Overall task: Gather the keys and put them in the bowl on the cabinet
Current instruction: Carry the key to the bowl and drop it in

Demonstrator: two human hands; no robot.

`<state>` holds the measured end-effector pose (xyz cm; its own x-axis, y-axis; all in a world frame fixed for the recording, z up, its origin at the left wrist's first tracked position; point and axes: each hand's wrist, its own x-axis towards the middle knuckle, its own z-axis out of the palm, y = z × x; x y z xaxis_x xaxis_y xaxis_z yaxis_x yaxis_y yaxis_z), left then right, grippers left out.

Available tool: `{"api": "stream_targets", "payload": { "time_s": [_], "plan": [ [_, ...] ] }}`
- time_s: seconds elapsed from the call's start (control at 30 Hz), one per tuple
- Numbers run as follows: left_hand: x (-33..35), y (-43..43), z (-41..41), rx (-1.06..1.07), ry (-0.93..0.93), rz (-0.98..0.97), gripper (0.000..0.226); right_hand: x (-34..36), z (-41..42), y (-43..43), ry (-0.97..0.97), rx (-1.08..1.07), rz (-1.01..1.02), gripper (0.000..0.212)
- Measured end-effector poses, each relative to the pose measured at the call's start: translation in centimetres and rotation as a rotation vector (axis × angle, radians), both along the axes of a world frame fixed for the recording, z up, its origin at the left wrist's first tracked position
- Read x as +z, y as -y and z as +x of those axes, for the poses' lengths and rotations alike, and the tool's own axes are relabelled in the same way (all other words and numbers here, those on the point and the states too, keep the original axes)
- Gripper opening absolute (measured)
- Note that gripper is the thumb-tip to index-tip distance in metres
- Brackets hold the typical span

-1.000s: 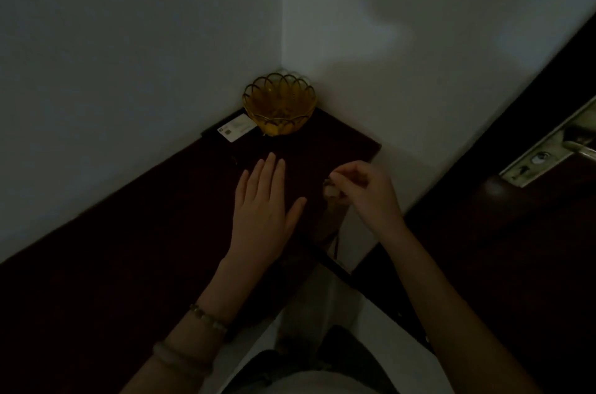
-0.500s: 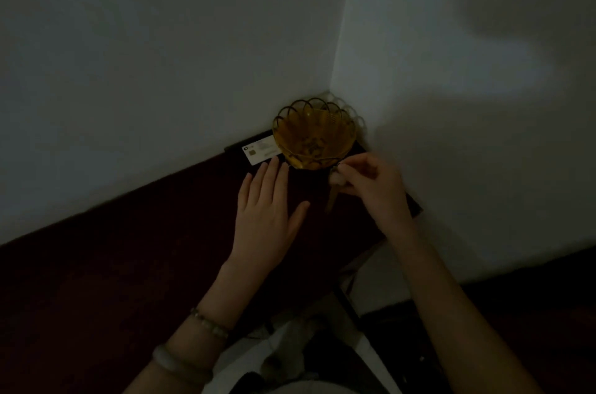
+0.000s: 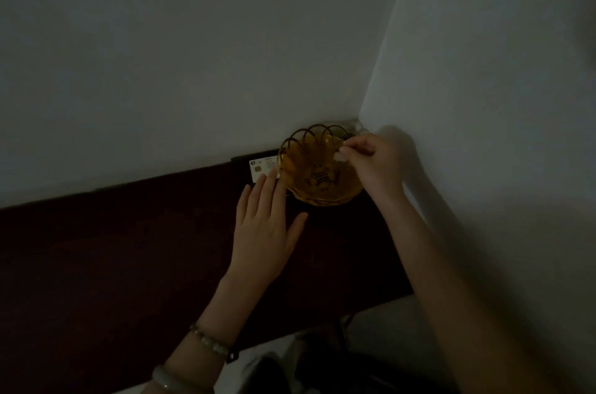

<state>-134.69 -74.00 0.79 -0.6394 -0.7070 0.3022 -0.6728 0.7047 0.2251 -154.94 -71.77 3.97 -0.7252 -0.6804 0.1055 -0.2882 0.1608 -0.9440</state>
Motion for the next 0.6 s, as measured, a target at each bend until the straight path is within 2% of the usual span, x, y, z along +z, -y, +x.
{"api": "stream_targets", "payload": {
  "time_s": [0.1,0.17,0.27,0.47,0.6],
  "plan": [
    [-0.3,0.0,0.3,0.033,0.024,0.001,0.064,-1.0,-0.3,1.5,-0.010,0.131,0.137,0.021],
    [-0.4,0.1,0.3,0.036,0.044,0.011,0.064,-1.5,-0.5,2.4,-0.052,0.180,0.237,0.014],
    [-0.5,0.1,0.0,0.020,0.054,0.023,0.063,-2.2,-0.8,3.3,-0.085,0.182,0.348,0.006],
    [-0.7,-0.1,0.3,0.020,0.076,0.029,0.063,-2.5,-1.0,4.3,-0.262,0.202,0.507,0.017],
    [-0.6,-0.1,0.4,0.027,0.078,0.024,0.062,-2.1,-0.8,4.3,-0.298,0.225,0.567,0.017]
  ]
}}
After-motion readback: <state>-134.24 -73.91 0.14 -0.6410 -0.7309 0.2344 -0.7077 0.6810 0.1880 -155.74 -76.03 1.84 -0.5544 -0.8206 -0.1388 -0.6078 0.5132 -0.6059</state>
